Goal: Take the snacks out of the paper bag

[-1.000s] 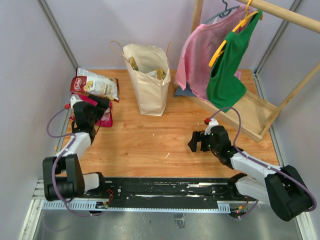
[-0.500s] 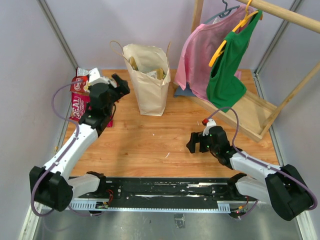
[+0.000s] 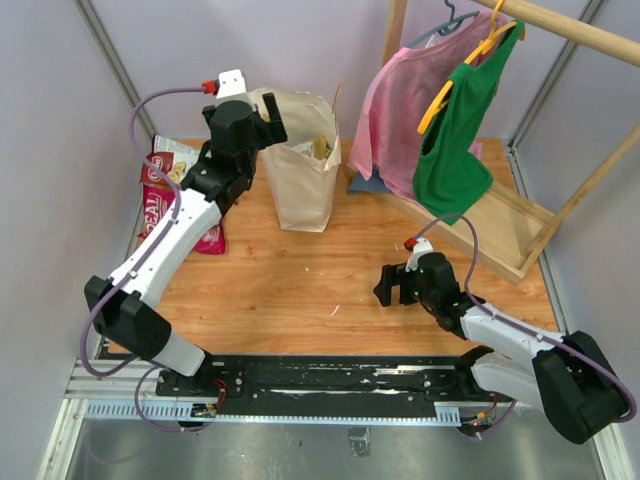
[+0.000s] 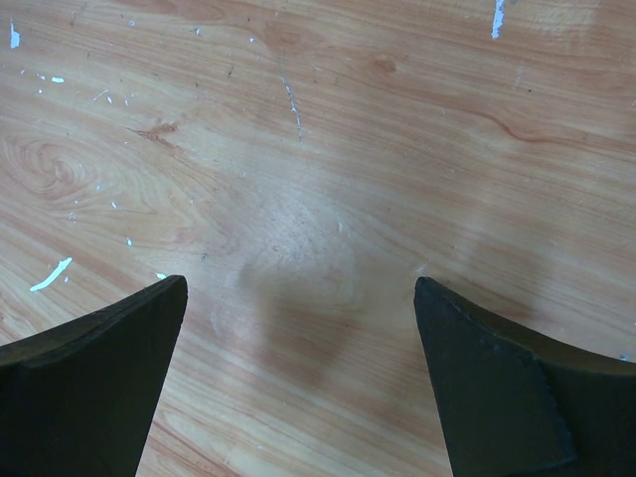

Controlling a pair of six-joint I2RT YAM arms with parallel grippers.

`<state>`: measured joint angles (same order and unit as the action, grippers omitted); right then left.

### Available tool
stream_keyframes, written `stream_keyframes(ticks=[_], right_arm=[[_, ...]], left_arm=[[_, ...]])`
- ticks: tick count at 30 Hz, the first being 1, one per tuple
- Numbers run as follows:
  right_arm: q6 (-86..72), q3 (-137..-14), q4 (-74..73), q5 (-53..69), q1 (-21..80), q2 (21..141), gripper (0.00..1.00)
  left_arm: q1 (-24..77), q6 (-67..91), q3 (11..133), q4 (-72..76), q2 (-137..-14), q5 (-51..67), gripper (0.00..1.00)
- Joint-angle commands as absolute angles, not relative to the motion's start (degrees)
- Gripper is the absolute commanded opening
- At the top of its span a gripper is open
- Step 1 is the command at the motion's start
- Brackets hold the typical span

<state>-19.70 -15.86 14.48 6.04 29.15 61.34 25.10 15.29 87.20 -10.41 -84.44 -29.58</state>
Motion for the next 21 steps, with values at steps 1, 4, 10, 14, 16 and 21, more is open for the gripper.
stream_keyframes(ticks=[1, 4, 10, 14, 16, 21], right_arm=[[-18.8, -17.5, 13.8, 5.1, 30.8, 61.8, 0.99], [-18.6, -17.6, 13.6, 4.8, 31.0, 61.8, 0.99], [-18.5, -17.7, 13.2, 4.6, 31.1, 61.6, 0.99], [-18.3, -18.0, 12.7, 4.8, 31.2, 61.5, 0.98], [-18.2, -17.9, 12.5, 4.6, 31.2, 61.1, 0.99], [-18.0, -17.8, 11.6, 3.9, 31.2, 59.7, 0.99]], left_arm=[[28.4, 9.3, 95.5, -12.6, -89.2, -30.2, 0.95], [29.5, 6.5, 103.1, -16.0, -95.1, -30.3, 0.87], [29.5, 4.4, 121.6, -29.4, -110.4, -26.5, 0.75], [29.4, 5.6, 122.6, -28.5, -114.9, -24.2, 0.69], [28.9, 6.6, 122.9, -28.5, -116.3, -23.7, 0.63], [25.8, 9.6, 125.5, -30.9, -119.3, -19.7, 0.57]])
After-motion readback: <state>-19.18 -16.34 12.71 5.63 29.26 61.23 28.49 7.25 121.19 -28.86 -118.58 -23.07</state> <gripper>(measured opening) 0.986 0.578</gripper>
